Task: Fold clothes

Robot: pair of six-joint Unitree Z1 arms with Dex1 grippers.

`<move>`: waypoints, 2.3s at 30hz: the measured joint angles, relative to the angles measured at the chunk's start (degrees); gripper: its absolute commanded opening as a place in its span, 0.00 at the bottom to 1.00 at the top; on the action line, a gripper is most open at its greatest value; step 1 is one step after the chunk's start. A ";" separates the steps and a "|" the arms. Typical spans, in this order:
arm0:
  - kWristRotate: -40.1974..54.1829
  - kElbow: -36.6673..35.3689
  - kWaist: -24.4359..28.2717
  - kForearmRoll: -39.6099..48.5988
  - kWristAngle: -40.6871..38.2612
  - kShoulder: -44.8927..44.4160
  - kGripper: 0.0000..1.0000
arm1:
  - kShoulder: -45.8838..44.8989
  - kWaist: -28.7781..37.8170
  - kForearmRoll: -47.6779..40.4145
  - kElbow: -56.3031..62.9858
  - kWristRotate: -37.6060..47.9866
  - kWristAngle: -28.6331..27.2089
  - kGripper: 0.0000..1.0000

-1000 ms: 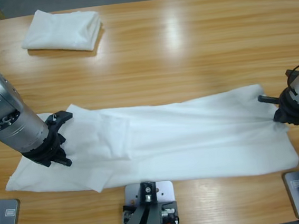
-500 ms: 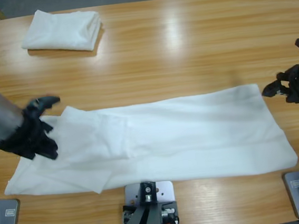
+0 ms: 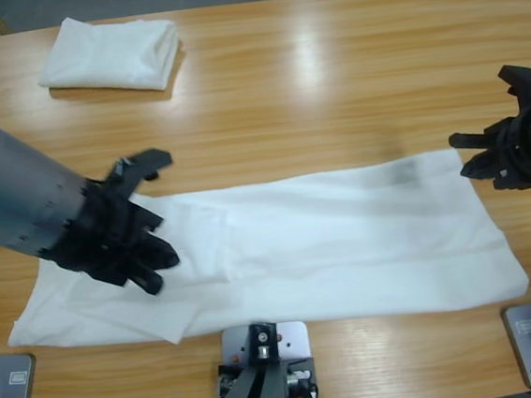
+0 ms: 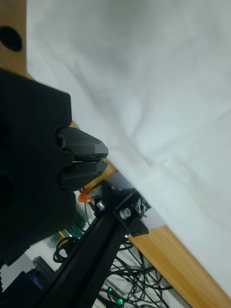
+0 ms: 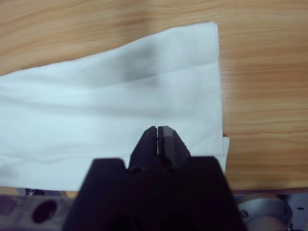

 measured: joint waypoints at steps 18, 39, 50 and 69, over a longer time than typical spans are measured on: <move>-4.62 7.02 -3.22 -14.76 2.34 11.41 0.00 | -2.36 0.01 -1.51 3.82 -0.42 0.00 0.00; -3.92 6.44 -4.01 -3.14 11.47 0.69 0.00 | -3.99 0.01 -4.00 4.90 -0.39 1.41 0.80; 11.05 7.01 -4.49 -5.74 14.22 6.07 0.00 | -3.98 0.02 -4.53 5.22 -0.39 2.43 0.80; 17.54 5.54 9.27 -7.12 18.10 11.53 0.00 | -2.71 0.02 -5.14 5.22 -0.39 2.72 0.80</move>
